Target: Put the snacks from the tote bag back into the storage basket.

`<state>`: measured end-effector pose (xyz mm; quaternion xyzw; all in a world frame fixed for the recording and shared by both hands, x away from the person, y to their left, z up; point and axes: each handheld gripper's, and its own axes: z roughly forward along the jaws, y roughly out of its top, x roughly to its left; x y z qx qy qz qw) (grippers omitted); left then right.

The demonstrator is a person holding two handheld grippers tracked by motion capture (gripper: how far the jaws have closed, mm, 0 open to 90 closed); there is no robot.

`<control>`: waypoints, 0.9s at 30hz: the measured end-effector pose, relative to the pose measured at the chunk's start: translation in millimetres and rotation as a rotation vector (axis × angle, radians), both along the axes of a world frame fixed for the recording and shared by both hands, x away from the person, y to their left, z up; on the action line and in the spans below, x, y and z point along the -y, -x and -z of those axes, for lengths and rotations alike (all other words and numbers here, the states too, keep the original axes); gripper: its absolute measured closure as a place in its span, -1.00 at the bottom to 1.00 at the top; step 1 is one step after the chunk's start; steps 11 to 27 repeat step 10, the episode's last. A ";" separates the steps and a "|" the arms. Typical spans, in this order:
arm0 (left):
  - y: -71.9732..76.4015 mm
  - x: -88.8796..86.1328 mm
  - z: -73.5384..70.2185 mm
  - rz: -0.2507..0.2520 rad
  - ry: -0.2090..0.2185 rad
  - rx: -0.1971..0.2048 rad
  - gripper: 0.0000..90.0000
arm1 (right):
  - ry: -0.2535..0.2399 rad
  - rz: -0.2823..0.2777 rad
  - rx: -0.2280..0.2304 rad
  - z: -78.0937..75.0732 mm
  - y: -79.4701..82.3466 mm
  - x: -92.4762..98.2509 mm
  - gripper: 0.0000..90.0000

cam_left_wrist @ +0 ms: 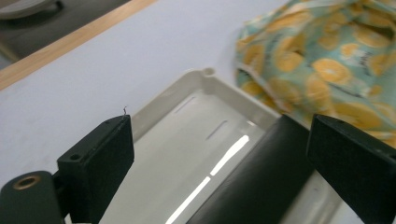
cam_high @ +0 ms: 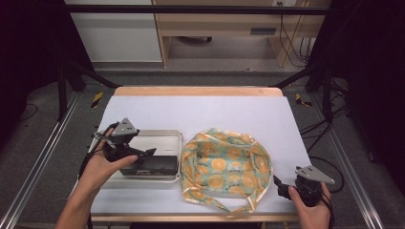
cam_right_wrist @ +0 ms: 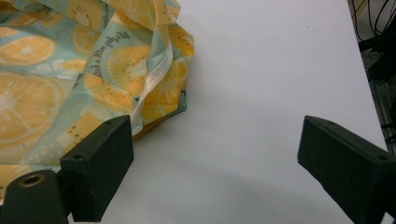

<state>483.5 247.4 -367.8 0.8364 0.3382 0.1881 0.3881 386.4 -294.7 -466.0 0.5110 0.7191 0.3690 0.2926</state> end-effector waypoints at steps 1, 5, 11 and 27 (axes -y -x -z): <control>0.0 0.0 0.0 0.000 0.000 0.000 -0.82 | 0.000 0.000 0.000 0.0 0.0 0.0 -0.75; 3.4 -19.5 3.2 -0.090 -0.015 0.012 -0.83 | 0.001 -0.003 0.001 0.0 -0.2 -0.1 -0.75; 8.2 -39.3 6.5 -0.133 -0.005 0.026 -0.83 | 0.003 -0.006 0.002 -0.2 -0.4 -2.4 -0.76; 8.2 -39.3 6.5 -0.133 -0.005 0.026 -0.83 | 0.003 -0.006 0.002 -0.2 -0.4 -2.4 -0.76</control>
